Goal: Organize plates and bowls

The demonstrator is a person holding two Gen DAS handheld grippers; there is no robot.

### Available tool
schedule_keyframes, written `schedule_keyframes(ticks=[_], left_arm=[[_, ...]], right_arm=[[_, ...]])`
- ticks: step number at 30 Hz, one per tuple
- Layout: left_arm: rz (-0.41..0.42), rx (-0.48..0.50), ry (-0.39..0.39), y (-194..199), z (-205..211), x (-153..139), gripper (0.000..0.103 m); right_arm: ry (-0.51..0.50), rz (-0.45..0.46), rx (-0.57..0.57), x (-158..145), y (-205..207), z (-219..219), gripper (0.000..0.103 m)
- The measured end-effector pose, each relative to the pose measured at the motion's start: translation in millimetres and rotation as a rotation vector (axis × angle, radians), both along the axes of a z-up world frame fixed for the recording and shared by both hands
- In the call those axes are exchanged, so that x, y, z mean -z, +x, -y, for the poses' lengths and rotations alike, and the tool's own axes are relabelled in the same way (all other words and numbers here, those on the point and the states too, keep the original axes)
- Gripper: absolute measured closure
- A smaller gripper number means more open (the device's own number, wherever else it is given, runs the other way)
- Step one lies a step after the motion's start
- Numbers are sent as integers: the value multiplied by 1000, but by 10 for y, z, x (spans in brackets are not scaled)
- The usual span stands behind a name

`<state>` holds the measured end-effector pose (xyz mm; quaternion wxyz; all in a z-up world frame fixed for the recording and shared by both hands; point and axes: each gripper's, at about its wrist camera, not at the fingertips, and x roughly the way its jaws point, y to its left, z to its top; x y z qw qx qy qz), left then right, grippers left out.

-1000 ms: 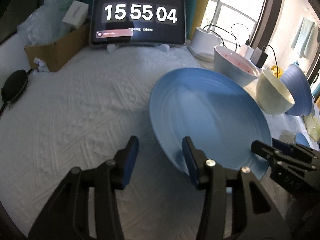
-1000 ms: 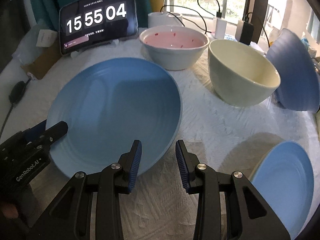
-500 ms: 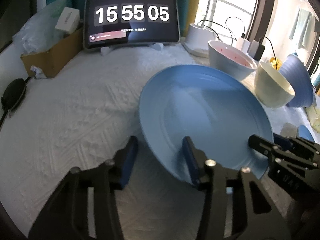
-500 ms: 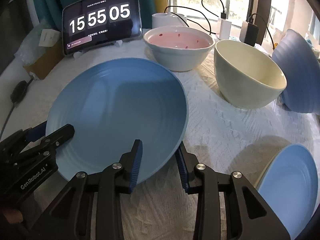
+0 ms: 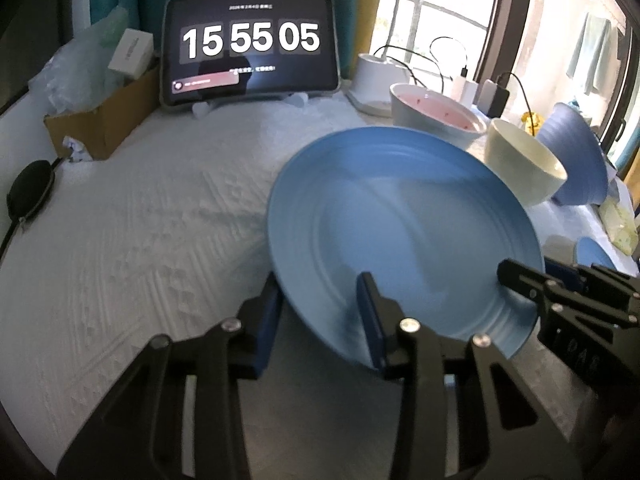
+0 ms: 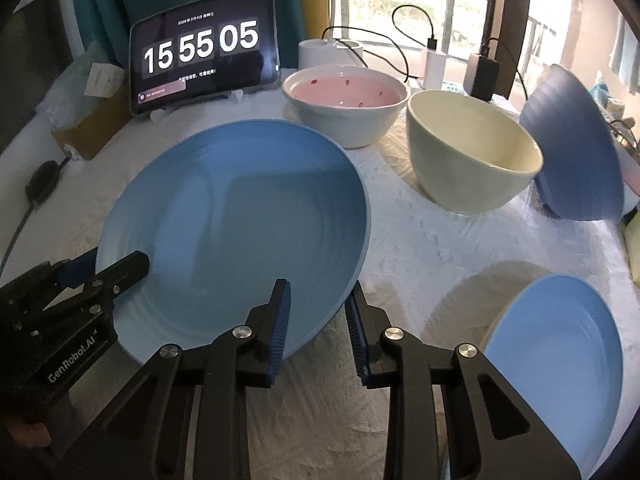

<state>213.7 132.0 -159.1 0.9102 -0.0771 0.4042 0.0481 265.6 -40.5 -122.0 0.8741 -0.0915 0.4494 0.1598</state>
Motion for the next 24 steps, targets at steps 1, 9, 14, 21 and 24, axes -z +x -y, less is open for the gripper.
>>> schedule_keyframes(ticks=[1,9,14,21,24], left_arm=[[3,1,0,-13,7,-11,64],[33,12,0,-127,105,-117,64],[51,22,7,-203,191,-182,64],[72,43,15,-300,359,-285,64],[79,51,19,-342,435,-320,64]], right_arm=[[1,3,1,-13,-17,20,73],[14,33,12,-135,-141,140,73],[26,52,22,-205,-231,238,73],[43,79,41,-296,-353,395,73],[51,90,51,-340,-406,472,73]])
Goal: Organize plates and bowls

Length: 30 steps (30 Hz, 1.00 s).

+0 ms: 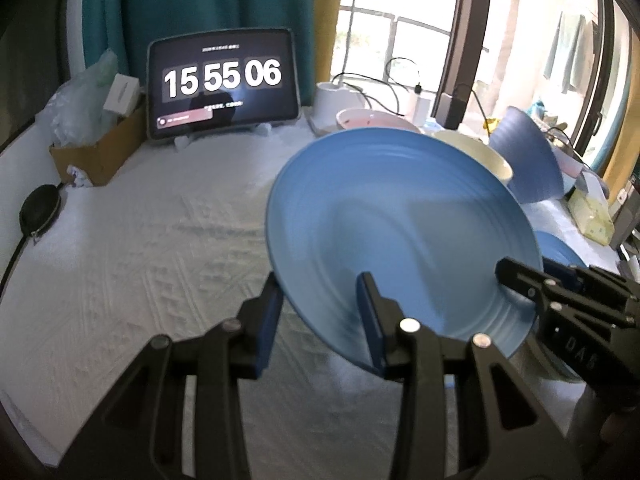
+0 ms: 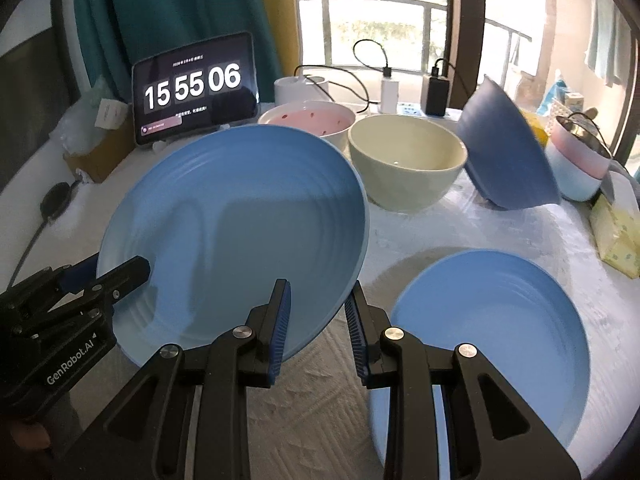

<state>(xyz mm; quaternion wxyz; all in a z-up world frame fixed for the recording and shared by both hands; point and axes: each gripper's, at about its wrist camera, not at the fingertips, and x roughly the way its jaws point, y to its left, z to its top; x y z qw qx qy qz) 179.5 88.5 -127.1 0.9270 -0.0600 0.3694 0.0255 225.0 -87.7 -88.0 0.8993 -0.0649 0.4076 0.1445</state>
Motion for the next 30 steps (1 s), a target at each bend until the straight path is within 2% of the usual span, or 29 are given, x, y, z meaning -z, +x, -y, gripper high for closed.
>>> schedule_keyframes(ticks=[11,30], left_arm=[[26,42,25,-129,317,-172,64],[33,134,55,-249,931,-241,64]], right_arm=[[32,38,42,-134,-182,317,73],[73,60,126,-210,-428,961,73]])
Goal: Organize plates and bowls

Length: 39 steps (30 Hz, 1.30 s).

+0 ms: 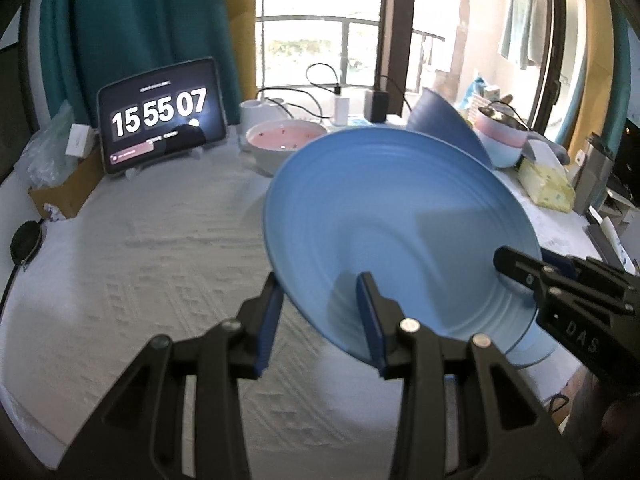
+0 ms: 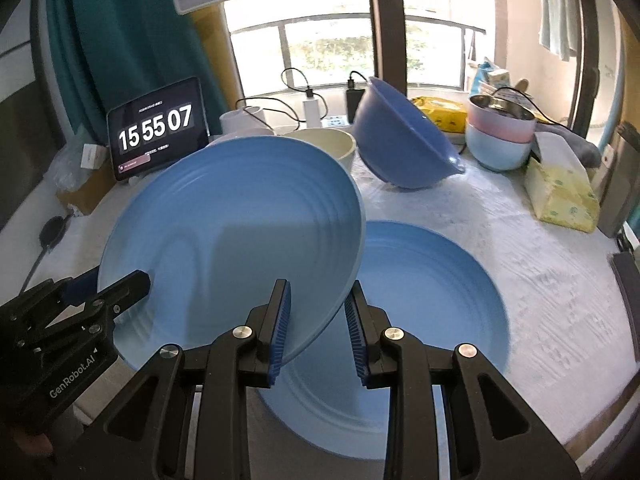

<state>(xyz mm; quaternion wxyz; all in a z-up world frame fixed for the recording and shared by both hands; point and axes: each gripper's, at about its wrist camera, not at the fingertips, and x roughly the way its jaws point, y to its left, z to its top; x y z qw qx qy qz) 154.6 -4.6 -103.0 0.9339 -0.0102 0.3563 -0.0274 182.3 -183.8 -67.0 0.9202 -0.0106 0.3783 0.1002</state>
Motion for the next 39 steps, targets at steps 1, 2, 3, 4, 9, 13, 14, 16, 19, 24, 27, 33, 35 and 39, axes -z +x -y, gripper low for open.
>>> schedule_keyframes(ticks=[1,2,3,4,9,13,14,16,19,24,27,33,35,39], left_arm=[[-2,6,4,-5,40,5,64],[-4,10,7,-8,68,8,64],[-5,15,8,-10,102,13,64],[-7,19,10,-15,137,19,64],[-22,47,10,-15,294,57,64],[-29,76,18,-8,432,73,64],[-31,80,21,-10,454,74,64],[-36,91,28,3,512,78,64],[-45,108,38,30,611,94,64],[-67,134,47,67,774,143,64],[-76,153,54,69,867,163,64],[-94,177,71,48,1002,203,64],[-102,182,78,42,1033,216,63],[-115,183,82,49,1059,230,63]], right_arm=[[3,-1,5,5,-11,28,73],[6,-3,9,11,-22,59,73],[9,-5,15,17,-30,90,73],[11,-7,19,19,-36,120,73],[15,-11,45,35,-76,295,73],[21,-17,71,64,-104,433,73],[24,-20,78,75,-108,471,73],[31,-25,88,95,-116,532,73],[40,-27,103,112,-128,619,73],[51,-37,127,147,-135,780,73],[58,-45,144,170,-146,890,73],[66,-57,166,218,-185,1026,73],[70,-56,170,227,-203,1052,73],[71,-65,177,248,-218,1086,73]])
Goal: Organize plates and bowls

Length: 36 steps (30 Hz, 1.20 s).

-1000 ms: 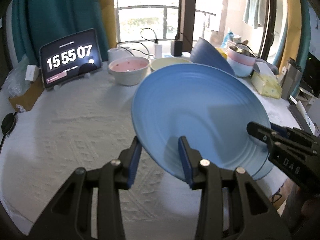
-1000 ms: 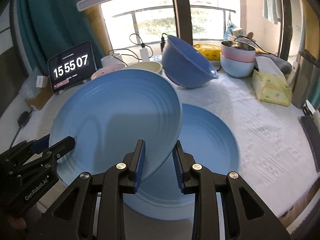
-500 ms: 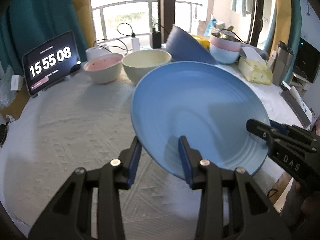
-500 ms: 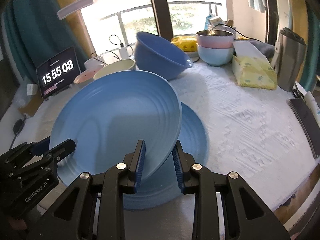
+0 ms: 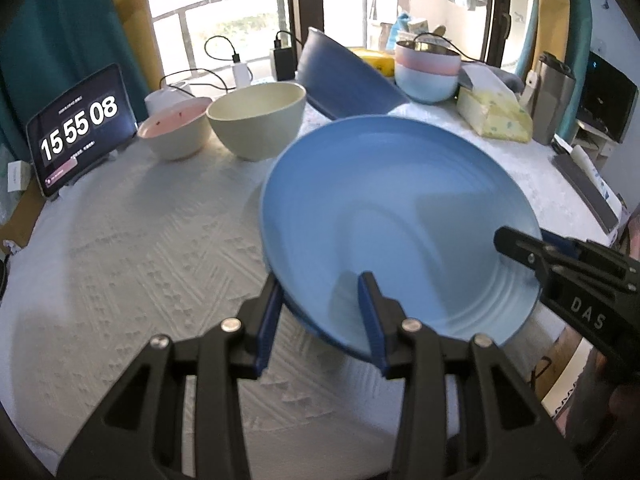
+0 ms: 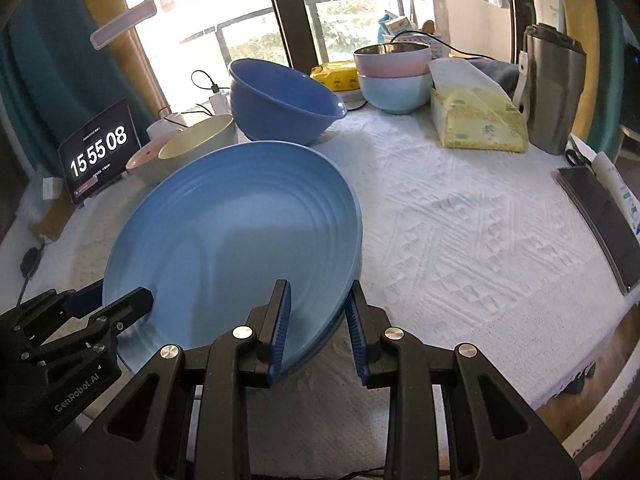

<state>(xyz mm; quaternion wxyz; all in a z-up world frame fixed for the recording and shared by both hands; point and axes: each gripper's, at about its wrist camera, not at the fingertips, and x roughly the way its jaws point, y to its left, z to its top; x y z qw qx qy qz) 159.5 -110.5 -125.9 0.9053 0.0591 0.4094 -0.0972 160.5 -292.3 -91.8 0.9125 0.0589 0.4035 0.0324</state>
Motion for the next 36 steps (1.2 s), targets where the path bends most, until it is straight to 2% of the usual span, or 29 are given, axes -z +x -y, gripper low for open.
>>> schedule_keyframes(ticks=[6,15,25,31,36], left_arm=[[-20,-23,4,37,-48,36,57],[-35,-62,7,108,-123,83,57],[-34,-76,10,199,-154,127,57],[15,-92,-45,221,-231,-31,56],[-12,-124,-64,321,-298,-3,56]], right_arm=[[11,-12,14,28,21,35,73],[1,-27,20,68,97,61,70],[-5,-39,21,172,202,70,63],[12,-39,44,120,259,129,63],[22,-24,53,66,299,179,62]])
